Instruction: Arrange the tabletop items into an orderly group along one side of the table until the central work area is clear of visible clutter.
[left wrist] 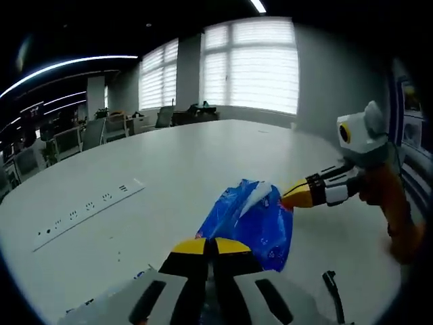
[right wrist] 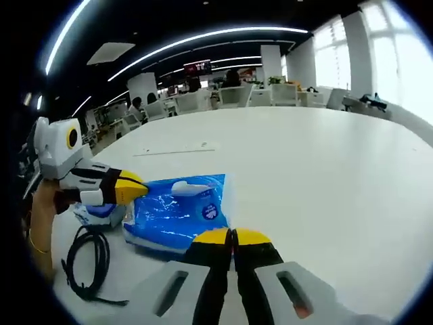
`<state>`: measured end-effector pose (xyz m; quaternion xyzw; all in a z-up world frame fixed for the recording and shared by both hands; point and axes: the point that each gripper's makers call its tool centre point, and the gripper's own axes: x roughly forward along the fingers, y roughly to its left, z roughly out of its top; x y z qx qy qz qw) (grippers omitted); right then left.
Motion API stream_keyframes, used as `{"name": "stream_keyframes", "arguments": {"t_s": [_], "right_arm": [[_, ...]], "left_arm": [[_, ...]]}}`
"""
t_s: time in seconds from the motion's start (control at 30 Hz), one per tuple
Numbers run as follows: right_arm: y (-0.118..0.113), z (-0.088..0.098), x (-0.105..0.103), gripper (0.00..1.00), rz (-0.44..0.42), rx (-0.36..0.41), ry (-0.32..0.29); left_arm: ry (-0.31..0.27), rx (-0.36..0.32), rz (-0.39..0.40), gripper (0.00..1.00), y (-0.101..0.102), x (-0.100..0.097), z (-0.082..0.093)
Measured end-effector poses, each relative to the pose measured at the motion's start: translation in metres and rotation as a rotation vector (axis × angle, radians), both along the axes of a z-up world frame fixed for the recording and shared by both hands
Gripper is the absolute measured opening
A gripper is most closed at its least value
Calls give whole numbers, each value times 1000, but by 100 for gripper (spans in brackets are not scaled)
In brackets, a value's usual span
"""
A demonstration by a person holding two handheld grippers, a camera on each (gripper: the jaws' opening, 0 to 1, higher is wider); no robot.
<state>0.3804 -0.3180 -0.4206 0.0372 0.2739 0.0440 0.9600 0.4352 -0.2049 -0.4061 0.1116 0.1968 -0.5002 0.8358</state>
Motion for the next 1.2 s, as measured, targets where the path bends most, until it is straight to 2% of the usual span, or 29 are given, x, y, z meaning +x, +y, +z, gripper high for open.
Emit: {"name": "stream_keyframes", "arguments": {"t_s": [0.33, 0.53, 0.67, 1.0, 1.13, 1.2], "right_arm": [[2, -3, -5, 0, 28, -7, 34], [-1, -2, -5, 10, 34, -40, 30], [-6, -1, -8, 12, 31, -44, 36], [-12, 6, -9, 22, 56, -62, -5], [-14, 12, -10, 27, 64, -46, -33], [-12, 18, -9, 30, 79, -30, -63]], "left_arm": [[-5, 24, -18, 5, 1, -2, -1], [-9, 28, -14, 13, 4, -1, 2], [-2, 23, -10, 14, 6, 1, 2], [-10, 10, 23, 30, 12, 6, 7], [-1, -9, 52, 33, 15, 10, 9], [3, -44, 63, 33, 15, 12, 15]]}}
